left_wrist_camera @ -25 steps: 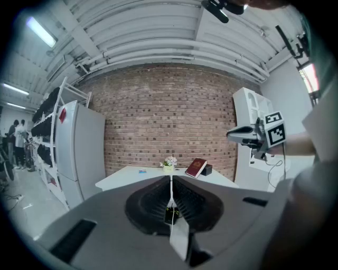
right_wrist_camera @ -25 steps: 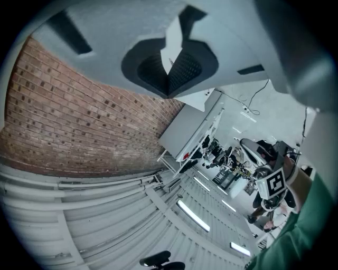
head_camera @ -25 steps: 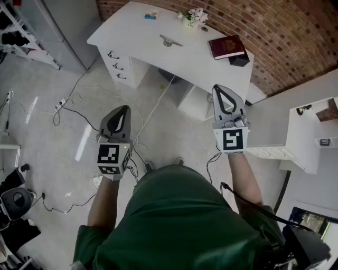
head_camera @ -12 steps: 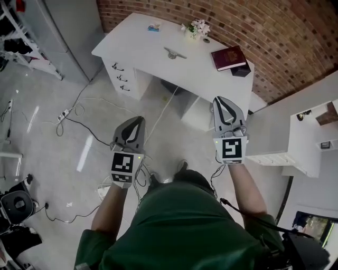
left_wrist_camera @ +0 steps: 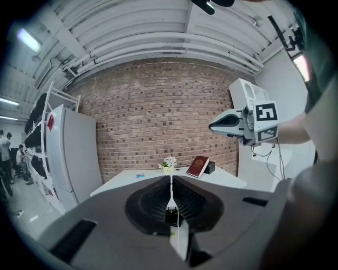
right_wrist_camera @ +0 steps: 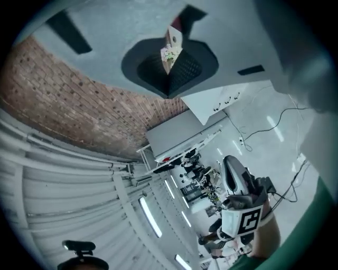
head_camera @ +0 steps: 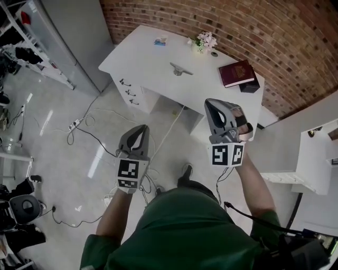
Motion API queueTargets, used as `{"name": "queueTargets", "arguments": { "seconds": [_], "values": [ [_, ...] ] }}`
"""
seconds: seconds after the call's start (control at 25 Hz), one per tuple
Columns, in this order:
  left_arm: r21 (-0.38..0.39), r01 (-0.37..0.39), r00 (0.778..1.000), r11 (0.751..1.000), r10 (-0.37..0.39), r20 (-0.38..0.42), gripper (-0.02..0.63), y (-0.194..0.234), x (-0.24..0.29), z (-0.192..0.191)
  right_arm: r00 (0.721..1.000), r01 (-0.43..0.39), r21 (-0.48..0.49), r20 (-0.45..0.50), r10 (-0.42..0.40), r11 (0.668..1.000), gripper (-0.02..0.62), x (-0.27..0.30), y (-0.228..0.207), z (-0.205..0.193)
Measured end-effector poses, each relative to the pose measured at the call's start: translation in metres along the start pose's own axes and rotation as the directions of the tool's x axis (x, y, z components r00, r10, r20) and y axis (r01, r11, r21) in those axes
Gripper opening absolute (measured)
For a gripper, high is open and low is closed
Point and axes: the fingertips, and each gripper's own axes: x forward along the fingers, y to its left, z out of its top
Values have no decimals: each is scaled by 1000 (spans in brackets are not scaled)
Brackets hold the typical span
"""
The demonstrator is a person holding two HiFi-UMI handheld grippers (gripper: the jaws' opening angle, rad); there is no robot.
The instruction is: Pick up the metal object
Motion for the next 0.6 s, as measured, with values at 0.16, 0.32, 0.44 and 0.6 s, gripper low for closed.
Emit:
{"name": "queueTargets", "arguments": {
  "seconds": [0.16,0.32,0.44,0.6],
  "values": [
    [-10,-52,999,999,52,-4,11,-1,38,18,999,-28,258,28,22,966,2,26,-19,-45],
    [-17,-87,996,996,87,-1,11,-12,74,34,994,-72,399,102,34,914,2,46,-32,-82],
    [-34,-107,994,994,107,-7,11,-19,97,40,989,-99,466,140,37,879,3,61,-37,-106],
    [-40,-126,992,991,125,-22,11,-27,119,42,987,-141,488,142,81,862,3,76,-34,-130]
  ]
}}
